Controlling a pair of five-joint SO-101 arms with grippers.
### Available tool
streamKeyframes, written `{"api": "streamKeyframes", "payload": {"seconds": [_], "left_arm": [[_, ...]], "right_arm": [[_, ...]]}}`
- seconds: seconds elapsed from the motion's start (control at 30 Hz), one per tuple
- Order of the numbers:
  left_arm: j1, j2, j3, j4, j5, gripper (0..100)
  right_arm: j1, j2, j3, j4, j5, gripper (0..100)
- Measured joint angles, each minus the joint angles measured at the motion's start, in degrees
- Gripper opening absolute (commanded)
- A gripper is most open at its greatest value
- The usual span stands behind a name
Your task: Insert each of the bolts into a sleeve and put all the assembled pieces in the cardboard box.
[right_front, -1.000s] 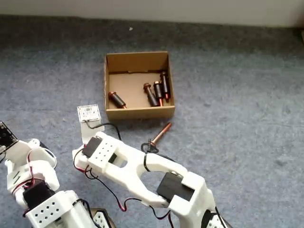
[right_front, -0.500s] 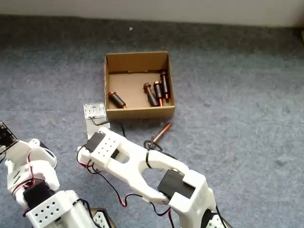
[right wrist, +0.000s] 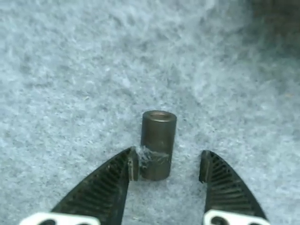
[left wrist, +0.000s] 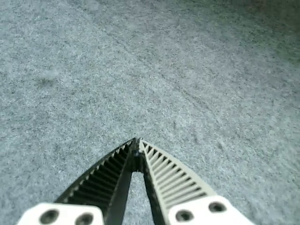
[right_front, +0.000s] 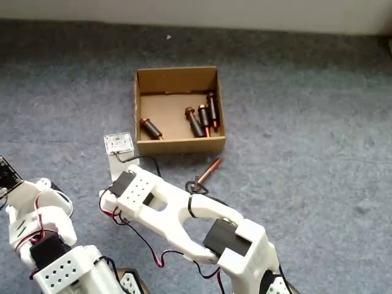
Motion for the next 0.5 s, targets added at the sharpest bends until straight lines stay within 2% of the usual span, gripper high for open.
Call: {"api": "streamKeyframes", "payload": {"seconds": [0.07,0.3,0.5], "left_arm": [[0.0,0.0,0.0,0.0,0.0,1],[0.0,0.0,0.0,0.0,0.0,1],[0.0,0.0,0.0,0.0,0.0,1]], "right_arm": [[0.0,0.0,-0.1,0.0,0.0,19.1],[1.1,0.0,0.8,0.2,0.4,0.9],[1.3,0.5,0.4,1.5,4.9,0.5]]}}
